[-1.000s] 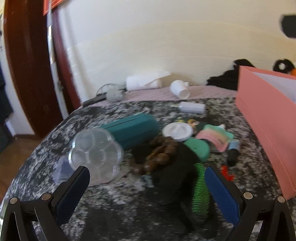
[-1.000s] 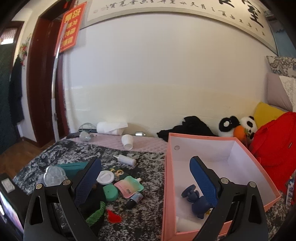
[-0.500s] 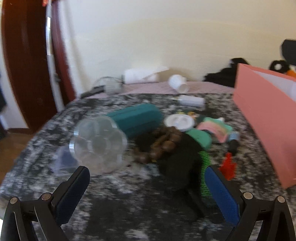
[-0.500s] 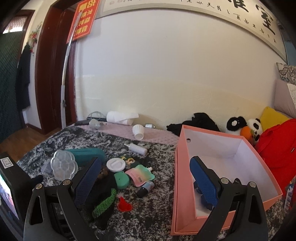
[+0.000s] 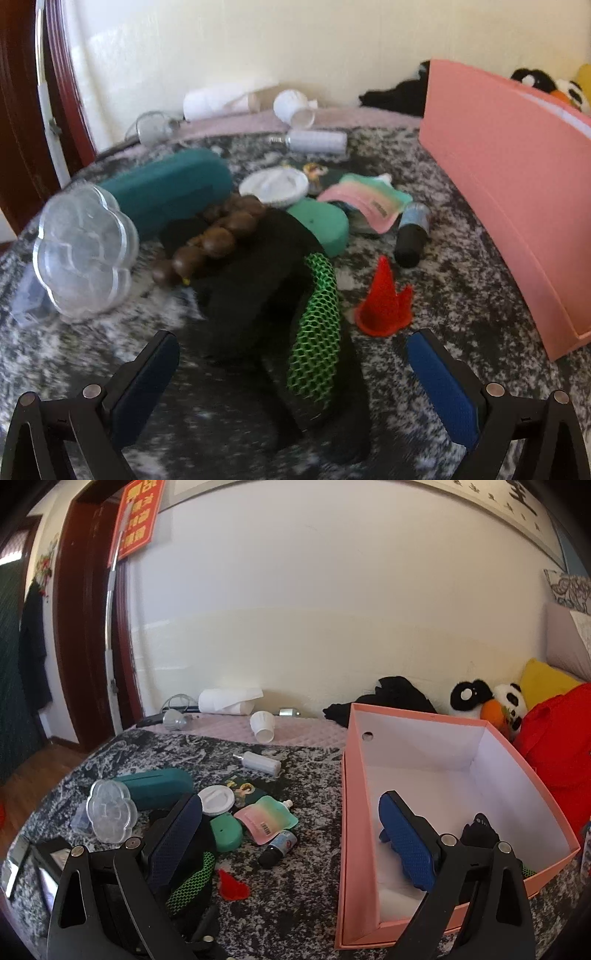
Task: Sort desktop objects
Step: 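Move the left tool toward the black glove with green mesh, then grasp the black glove with the left tool while the right tool grasps the red cone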
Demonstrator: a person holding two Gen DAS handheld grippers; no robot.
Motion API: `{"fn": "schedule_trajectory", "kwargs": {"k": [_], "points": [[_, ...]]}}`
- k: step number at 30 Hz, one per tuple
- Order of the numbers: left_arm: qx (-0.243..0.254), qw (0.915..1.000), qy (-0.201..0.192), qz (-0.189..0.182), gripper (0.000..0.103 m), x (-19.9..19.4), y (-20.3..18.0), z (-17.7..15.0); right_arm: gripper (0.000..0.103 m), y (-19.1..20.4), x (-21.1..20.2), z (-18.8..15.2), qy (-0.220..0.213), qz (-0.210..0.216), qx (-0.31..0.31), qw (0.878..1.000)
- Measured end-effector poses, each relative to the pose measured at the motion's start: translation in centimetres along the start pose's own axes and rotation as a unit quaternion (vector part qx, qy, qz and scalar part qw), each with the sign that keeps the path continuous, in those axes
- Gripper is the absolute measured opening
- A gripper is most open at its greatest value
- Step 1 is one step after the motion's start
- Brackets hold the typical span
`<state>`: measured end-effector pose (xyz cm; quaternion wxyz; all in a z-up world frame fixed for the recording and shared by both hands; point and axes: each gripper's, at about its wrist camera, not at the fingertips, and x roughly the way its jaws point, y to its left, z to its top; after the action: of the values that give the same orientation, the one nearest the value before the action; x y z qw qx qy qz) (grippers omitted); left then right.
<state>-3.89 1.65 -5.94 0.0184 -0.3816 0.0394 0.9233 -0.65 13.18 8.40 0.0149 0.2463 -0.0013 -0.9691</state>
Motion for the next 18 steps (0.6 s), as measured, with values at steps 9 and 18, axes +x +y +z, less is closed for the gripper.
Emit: {"fn": "schedule_trajectory", "kwargs": {"k": [9,18], "points": [[-0.015,0.9992,0.032,0.016,0.058,1.3,0.2,-0.7,0.098,-2.2,-0.2,0.5,0.003,0.005,0.035,0.999],[-0.012,0.9998,0.012,-0.013,0.014,-0.1,1.2,-0.5,0.098,-2.1,-0.7,0.6,0.001,0.012,0.036,0.999]]}}
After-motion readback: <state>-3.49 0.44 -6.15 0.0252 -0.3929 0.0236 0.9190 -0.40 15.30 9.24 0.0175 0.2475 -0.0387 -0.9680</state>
